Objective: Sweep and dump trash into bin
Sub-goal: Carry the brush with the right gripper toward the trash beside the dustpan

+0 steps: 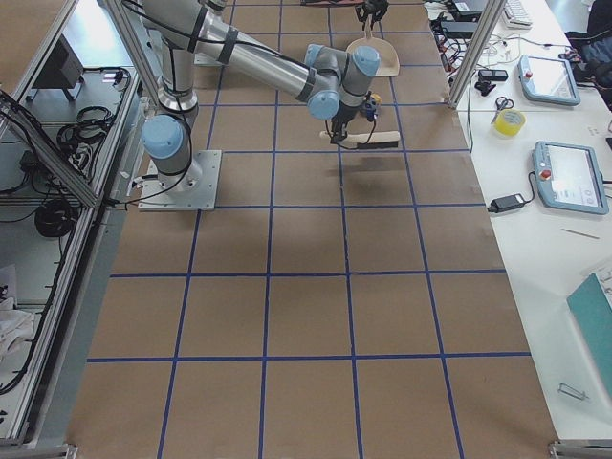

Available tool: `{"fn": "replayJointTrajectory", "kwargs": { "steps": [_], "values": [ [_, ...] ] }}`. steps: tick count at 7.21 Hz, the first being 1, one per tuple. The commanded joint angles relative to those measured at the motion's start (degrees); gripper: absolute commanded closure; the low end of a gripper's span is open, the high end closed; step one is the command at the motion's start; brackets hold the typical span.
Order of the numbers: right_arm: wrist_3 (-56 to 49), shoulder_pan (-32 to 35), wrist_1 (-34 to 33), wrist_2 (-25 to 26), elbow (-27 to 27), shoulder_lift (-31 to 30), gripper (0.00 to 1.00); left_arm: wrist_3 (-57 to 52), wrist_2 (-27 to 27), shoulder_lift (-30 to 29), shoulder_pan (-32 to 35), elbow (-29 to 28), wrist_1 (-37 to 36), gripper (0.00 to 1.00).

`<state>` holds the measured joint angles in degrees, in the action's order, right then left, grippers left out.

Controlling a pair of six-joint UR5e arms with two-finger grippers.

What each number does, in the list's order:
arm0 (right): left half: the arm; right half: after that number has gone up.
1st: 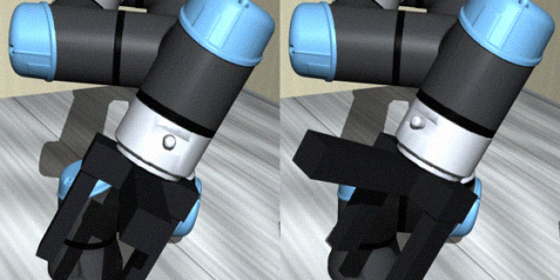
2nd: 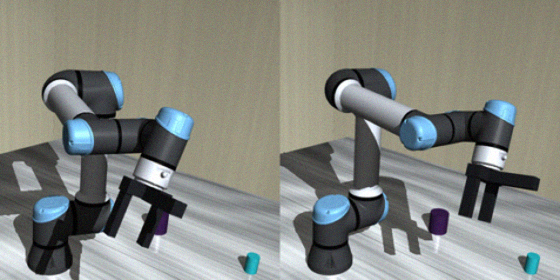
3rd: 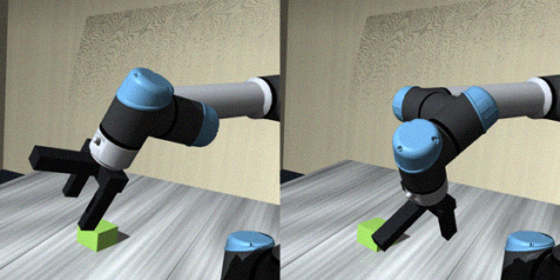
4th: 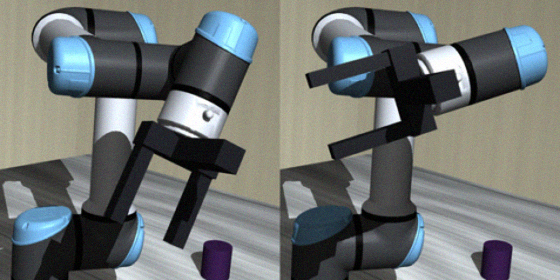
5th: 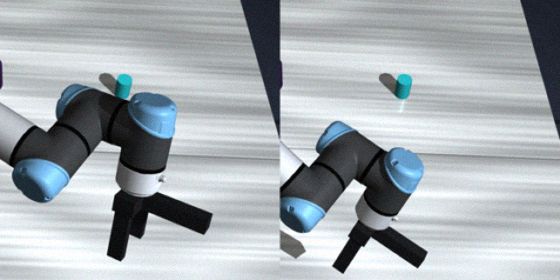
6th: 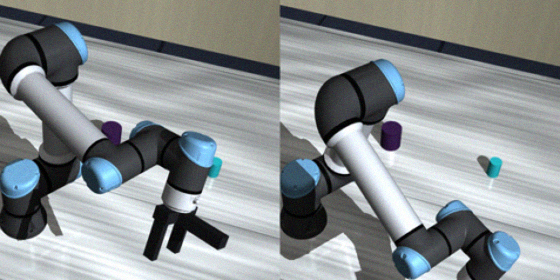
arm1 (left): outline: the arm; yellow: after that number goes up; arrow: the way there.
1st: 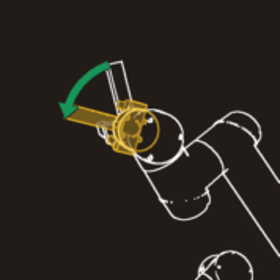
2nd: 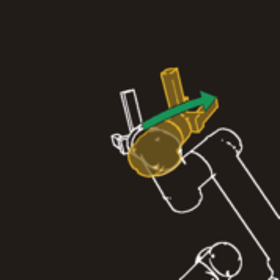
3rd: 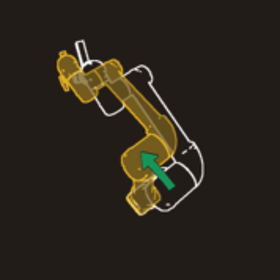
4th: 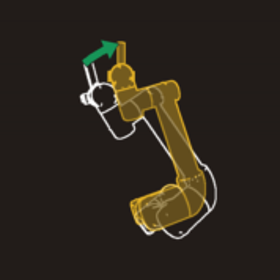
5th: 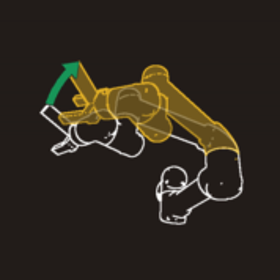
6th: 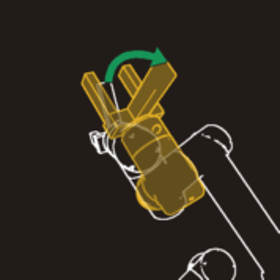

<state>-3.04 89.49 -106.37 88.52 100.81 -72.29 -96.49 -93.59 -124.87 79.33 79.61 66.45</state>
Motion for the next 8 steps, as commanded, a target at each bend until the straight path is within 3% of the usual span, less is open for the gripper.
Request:
{"fn": "replayJointTrajectory", "kwargs": {
  "steps": [1,4,8],
  "values": [
    [9.2,8.0,-0.4,-0.8,0.0,0.5,1.00,-0.2,-0.1,0.2,0.0,-0.1,0.0,0.91],
    [23.2,15.8,-0.7,-2.8,0.0,2.6,1.00,-0.2,-0.4,-0.1,0.3,0.0,0.2,0.91],
    [32.0,20.8,-4.4,-6.1,-2.9,6.2,1.00,-0.3,-0.1,0.0,0.3,0.0,0.1,0.91]
  ]
}}
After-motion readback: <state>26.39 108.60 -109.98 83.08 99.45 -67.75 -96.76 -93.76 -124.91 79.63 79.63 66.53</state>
